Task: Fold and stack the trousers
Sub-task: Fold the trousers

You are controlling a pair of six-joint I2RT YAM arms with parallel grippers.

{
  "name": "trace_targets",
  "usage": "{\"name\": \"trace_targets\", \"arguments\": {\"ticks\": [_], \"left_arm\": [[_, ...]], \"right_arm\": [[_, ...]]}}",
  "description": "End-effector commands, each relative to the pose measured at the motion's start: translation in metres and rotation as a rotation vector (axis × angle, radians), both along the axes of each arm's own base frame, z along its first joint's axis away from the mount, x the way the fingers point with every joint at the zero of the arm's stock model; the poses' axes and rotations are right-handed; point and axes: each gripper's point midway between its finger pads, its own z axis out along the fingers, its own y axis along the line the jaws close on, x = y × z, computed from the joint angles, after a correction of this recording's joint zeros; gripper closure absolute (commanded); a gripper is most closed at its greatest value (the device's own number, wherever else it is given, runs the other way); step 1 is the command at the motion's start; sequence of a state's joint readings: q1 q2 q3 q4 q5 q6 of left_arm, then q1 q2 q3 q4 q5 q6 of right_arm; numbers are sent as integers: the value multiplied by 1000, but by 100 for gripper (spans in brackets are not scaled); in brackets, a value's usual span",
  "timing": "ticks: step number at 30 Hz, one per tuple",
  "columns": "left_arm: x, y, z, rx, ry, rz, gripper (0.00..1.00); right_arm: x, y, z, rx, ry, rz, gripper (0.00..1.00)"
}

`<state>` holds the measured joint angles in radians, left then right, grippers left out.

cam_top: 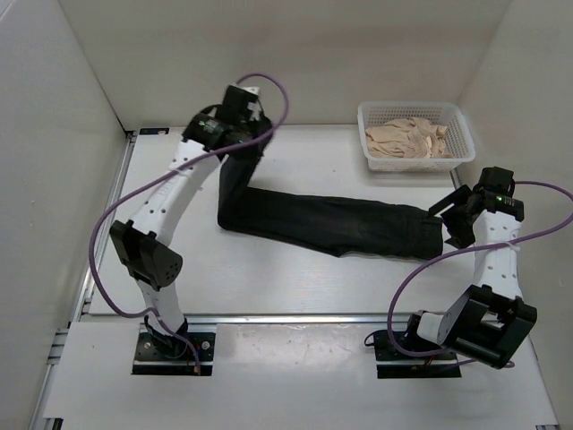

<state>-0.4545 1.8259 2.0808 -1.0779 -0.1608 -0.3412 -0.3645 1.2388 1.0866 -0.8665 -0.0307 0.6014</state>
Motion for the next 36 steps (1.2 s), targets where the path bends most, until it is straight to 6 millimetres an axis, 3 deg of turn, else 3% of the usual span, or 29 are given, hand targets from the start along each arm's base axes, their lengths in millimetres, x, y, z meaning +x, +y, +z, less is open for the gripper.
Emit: {"name": "trace_targets", "arguments": {"ticks": [1, 4, 8, 19, 22, 25, 26, 28, 29, 31, 32, 33, 34, 35, 36], "left_arm": [[-19, -44, -10, -64, 24, -47, 90], [-35, -80, -27, -112, 66, -83, 90], [-45, -105, -28, -128, 57, -92, 90], [-48, -118, -38, -147, 86, -74, 90], [-61, -137, -45, -161, 107, -94, 90], [-82, -167, -75, -166, 190, -103, 90], [-91, -180, -83, -180, 220, -129, 82], [-127, -211, -107, -181, 327, -241, 62], [-140, -211, -130, -138, 390, -251, 60], [-149, -201, -142, -87, 414, -251, 58], [-142, -190, -129, -88, 388, -234, 46], [-137, -177, -122, -67, 375, -213, 44], [-121, -158, -110, -58, 345, -188, 29], [-108, -148, -83, -78, 282, -174, 29], [-100, -137, -72, -84, 260, -163, 29]], "right_arm": [[1, 3, 17, -10, -49, 24, 18], [0, 5, 14, 1, -43, 29, 17], [0, 5, 14, 1, -43, 29, 17], [-1, 6, 11, 4, -35, 29, 17], [0, 5, 12, 1, -43, 29, 17], [-1, 6, 9, 4, -35, 29, 17], [-1, 6, 9, 4, -35, 29, 17], [-1, 6, 9, 4, -35, 29, 17], [-1, 6, 9, 4, -35, 29, 17], [-1, 6, 8, 0, -34, 37, 17], [-1, 6, 8, 0, -34, 37, 17], [-1, 6, 8, 0, -34, 37, 17], [-1, 8, 8, 0, -34, 46, 17], [-1, 8, 8, 0, -34, 46, 17], [1, 7, 9, -4, -42, 46, 17]]}}
